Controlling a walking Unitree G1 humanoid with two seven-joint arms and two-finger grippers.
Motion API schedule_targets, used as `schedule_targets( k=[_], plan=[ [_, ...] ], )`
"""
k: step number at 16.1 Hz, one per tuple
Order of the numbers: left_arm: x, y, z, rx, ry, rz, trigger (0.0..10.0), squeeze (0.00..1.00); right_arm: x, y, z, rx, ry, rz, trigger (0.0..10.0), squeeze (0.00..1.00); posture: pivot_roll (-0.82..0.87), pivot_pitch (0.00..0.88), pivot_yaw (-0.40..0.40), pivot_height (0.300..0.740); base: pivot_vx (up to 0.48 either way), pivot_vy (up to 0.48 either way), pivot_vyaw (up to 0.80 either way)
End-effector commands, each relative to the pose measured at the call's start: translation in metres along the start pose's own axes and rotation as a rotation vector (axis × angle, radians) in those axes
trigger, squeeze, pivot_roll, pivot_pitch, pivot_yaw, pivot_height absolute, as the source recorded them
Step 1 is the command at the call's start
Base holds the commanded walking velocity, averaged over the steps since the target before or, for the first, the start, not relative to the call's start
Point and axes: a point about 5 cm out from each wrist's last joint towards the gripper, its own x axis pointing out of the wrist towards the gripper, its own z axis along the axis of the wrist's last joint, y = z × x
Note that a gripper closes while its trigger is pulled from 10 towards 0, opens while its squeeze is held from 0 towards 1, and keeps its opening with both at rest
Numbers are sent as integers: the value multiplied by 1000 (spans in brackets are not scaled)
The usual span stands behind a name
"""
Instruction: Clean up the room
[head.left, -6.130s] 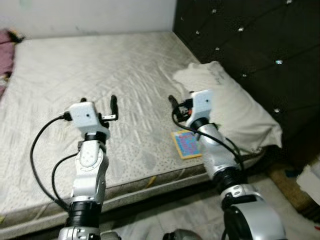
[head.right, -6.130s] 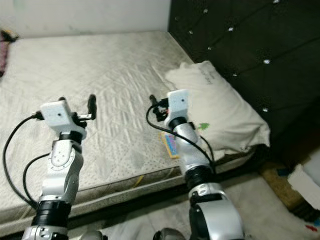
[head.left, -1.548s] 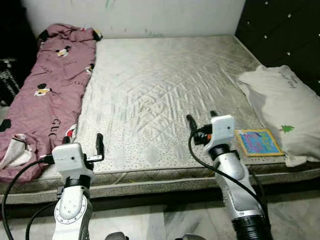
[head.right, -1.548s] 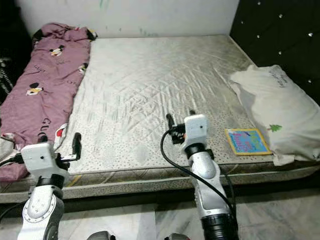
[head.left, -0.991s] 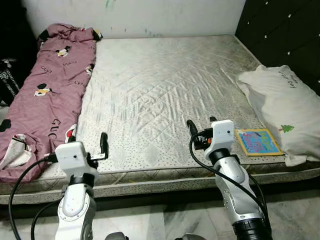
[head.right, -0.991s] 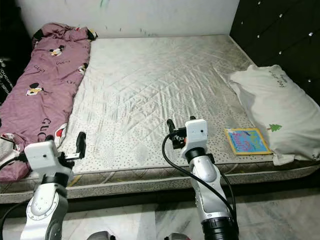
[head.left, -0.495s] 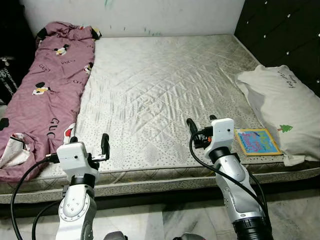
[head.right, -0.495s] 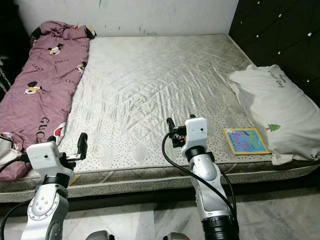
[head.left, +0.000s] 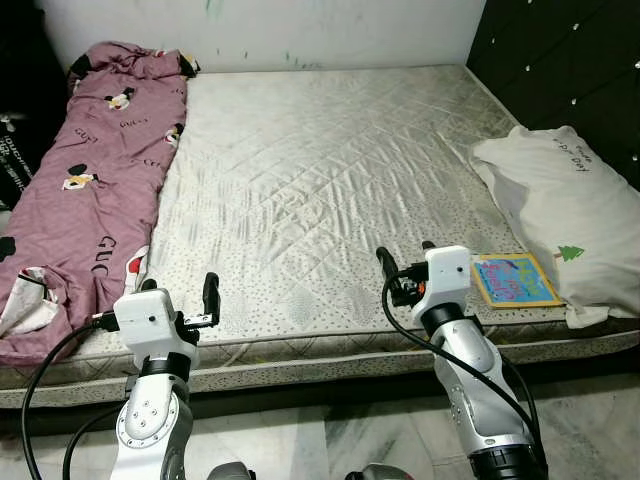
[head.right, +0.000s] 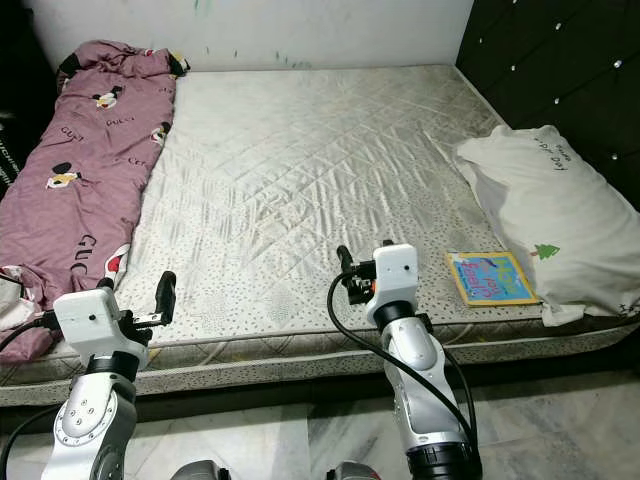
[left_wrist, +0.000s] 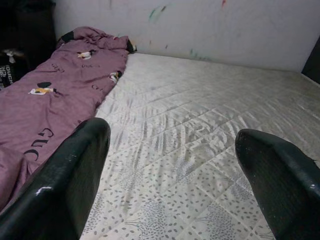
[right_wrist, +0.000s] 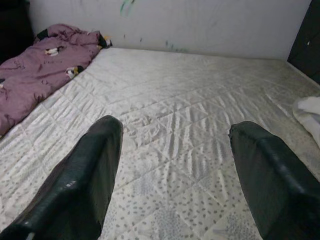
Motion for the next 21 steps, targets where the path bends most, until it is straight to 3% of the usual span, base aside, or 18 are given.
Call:
schedule_targets(
  k=[1,4,10,13,21],
  plan=[
    [2,-1,4,0,-8,-14,10000,0,1,-2,4,9,-8,-12,10000,0,21,44,8,740,0,0,0],
    [3,1,5,1,-15,-6,10000,0,5,1,5,15,-9,-2,10000,0,37,38,-3,740,0,0,0],
    [4,2,6,-8,-15,-2,10000,0,8,2,5,17,0,13,10000,0,39,37,-12,740,0,0,-751],
    [5,0,7,-9,-22,-22,10000,0,7,2,5,18,3,12,10000,0,32,38,-5,740,0,0,0],
    [3,0,8,-10,-21,-25,10000,0,6,3,5,25,11,17,10000,0,37,47,-5,740,302,0,0]
  ],
)
